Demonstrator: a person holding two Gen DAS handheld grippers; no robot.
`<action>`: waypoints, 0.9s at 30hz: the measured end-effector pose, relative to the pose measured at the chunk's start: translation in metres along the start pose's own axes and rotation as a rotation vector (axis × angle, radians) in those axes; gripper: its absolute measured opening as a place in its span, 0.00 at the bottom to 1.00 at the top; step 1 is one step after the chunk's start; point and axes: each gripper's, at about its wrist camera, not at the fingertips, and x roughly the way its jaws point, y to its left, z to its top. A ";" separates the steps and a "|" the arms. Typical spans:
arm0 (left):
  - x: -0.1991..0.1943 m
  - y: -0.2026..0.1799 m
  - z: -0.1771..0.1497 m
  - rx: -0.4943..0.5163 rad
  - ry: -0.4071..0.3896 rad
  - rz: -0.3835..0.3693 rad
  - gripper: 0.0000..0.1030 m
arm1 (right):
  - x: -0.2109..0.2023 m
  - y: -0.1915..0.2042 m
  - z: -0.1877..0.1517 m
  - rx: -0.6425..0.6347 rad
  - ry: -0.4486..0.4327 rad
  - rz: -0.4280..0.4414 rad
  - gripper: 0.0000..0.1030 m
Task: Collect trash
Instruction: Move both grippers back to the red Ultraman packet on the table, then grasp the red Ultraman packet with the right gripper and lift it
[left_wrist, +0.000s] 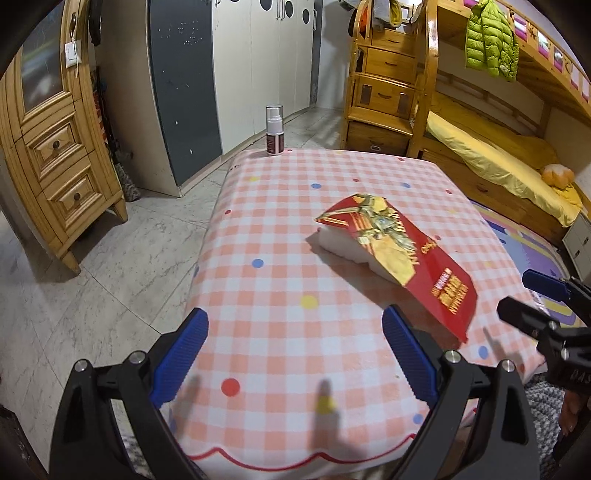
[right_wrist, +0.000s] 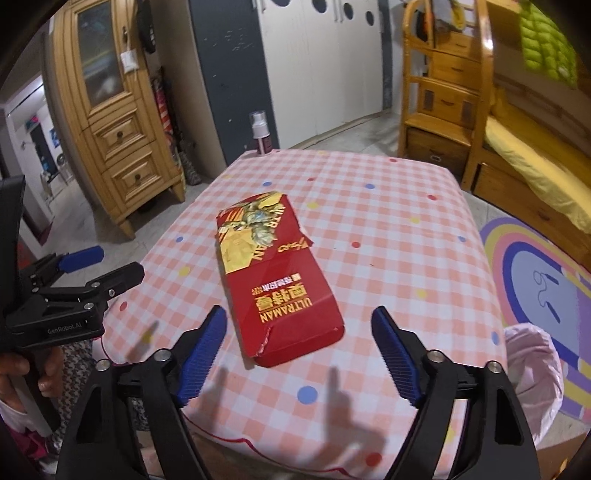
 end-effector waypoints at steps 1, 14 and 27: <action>0.002 0.000 0.000 0.004 0.001 0.005 0.90 | 0.004 0.002 0.001 -0.011 0.004 0.007 0.85; 0.020 0.016 0.005 -0.019 0.031 0.039 0.90 | 0.069 0.007 0.015 -0.125 0.108 0.055 0.87; 0.015 0.005 0.004 0.008 0.009 0.028 0.90 | 0.009 0.009 0.014 -0.117 -0.035 0.002 0.77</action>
